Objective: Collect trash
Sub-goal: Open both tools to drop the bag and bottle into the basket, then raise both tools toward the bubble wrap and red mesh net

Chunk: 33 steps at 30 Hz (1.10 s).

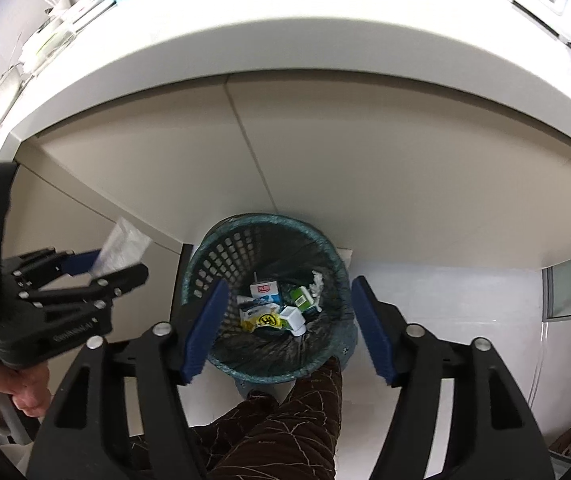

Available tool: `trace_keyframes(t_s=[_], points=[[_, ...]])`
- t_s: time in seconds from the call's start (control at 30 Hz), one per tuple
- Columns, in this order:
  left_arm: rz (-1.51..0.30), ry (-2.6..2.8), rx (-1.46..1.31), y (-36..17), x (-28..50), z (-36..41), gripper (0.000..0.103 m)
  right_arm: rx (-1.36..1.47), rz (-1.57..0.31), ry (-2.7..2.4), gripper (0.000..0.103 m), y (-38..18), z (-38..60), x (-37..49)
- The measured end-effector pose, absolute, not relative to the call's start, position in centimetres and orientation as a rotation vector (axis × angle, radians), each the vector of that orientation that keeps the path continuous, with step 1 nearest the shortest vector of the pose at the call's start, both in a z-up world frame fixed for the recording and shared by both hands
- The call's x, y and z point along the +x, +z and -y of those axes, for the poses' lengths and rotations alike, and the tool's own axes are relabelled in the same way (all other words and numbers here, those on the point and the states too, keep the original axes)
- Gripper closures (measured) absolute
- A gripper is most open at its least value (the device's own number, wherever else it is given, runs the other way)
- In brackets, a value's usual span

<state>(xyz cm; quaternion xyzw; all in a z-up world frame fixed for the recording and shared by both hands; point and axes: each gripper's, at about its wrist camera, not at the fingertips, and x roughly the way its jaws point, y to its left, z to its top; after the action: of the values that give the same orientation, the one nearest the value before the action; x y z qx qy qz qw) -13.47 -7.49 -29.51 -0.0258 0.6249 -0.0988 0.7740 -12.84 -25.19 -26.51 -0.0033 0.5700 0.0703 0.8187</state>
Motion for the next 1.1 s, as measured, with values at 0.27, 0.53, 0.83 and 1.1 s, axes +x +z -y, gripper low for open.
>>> trace_keyframes(t_s=[0.27, 0.53, 0.83, 1.1], points=[[-1.367, -0.246, -0.039, -30.1, -13.4, 8.9, 0.051, 0.009, -1.204, 0.111, 0.033, -25.9, 26.8, -12.9], [-1.379, -0.260, -0.048, -30.1, -13.2, 8.9, 0.044, 0.002, -1.204, 0.097, 0.033, -25.4, 27.7, -12.8], [-1.365, -0.259, -0.039, -29.6, -13.3, 9.3, 0.032, 0.005, -1.191, 0.087, 0.033, -24.4, 28.0, -12.1], [-1.298, -0.254, -0.049, -27.4, -12.6, 9.5, 0.013, 0.016, -1.170, 0.083, 0.033, -23.5, 28.1, -11.6]])
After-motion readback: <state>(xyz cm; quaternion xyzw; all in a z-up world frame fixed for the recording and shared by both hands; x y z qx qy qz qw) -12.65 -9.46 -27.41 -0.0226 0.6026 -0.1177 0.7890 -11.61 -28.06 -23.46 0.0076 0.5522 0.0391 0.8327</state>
